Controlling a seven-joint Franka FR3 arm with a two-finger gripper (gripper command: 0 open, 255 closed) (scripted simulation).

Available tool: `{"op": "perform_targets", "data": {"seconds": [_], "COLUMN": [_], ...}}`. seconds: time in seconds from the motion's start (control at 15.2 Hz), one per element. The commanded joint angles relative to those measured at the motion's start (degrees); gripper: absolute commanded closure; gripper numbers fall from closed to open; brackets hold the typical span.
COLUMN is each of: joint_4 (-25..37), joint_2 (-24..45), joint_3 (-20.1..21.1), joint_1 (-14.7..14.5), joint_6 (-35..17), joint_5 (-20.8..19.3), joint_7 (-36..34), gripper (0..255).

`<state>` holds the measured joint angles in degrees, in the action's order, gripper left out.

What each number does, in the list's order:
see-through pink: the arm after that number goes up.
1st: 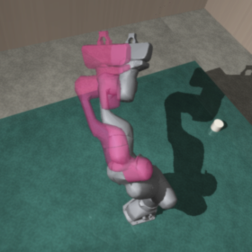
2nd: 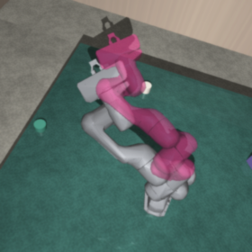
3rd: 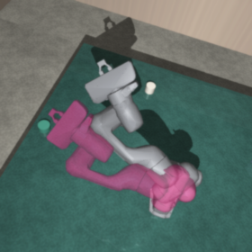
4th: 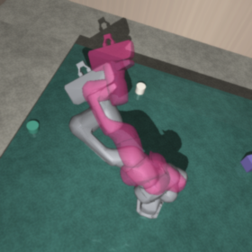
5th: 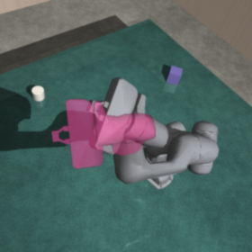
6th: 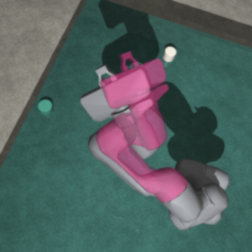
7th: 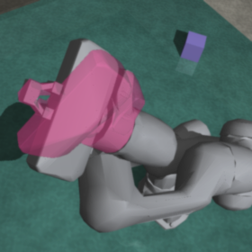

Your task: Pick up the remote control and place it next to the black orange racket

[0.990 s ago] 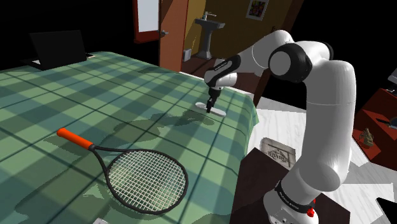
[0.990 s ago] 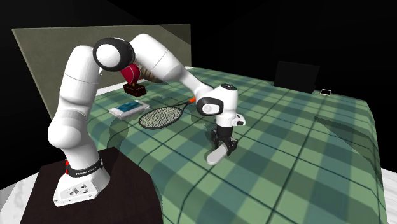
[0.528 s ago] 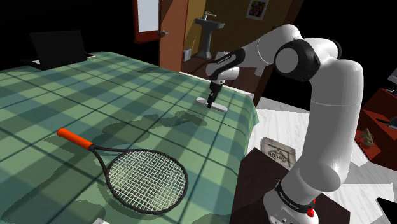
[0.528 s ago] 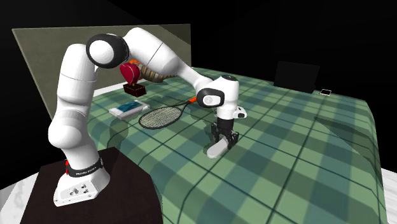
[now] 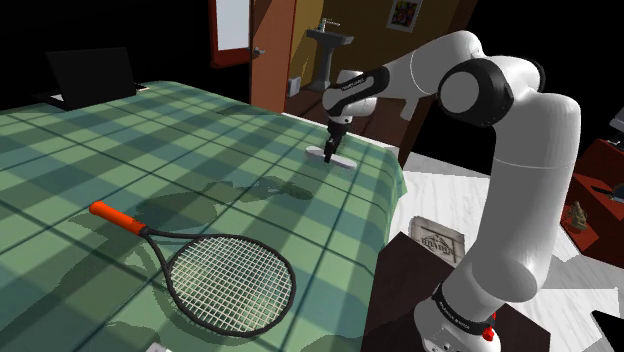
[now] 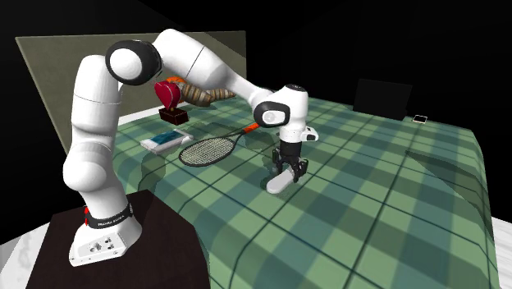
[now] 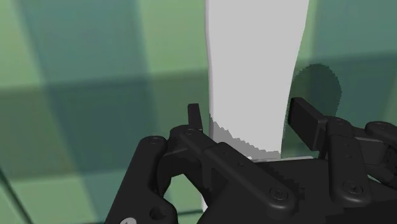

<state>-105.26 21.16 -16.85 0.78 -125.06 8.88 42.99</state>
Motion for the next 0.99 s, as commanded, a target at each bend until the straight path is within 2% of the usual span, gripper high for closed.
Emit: {"op": "perform_targets", "data": {"seconds": [0.0,0.46,0.92], "joint_4": [1.74,9.36,21.34], "joint_2": [0.87,5.61,12.9], "joint_3": [0.67,3.12,5.2], "joint_1": [-1.32,-6.2,-10.41], "joint_6": [0.78,3.34,7.74], "joint_5": [-0.08,-0.15,-0.14], "joint_7": [-2.19,-10.2,-17.62], "gripper": [255,255,255]}}
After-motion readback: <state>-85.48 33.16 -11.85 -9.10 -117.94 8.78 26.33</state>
